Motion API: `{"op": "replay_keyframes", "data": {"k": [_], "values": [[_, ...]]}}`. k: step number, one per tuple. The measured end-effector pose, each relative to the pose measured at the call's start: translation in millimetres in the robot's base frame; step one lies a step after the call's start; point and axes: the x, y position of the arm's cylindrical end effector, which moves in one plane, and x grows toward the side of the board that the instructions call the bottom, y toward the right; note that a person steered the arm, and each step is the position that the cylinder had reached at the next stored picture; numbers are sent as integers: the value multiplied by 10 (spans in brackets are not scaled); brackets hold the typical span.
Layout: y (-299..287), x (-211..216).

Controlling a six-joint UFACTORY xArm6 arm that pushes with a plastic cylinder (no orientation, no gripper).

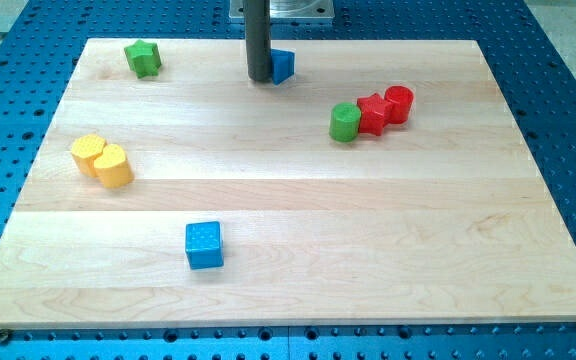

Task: Move the triangle to the top center of the board

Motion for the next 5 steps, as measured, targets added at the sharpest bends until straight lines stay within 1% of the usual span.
{"op": "replay_keyframes", "data": {"k": [1, 2, 3, 4, 5], "values": [[1, 170], [228, 216], [510, 43], [487, -89], [348, 53]]}}
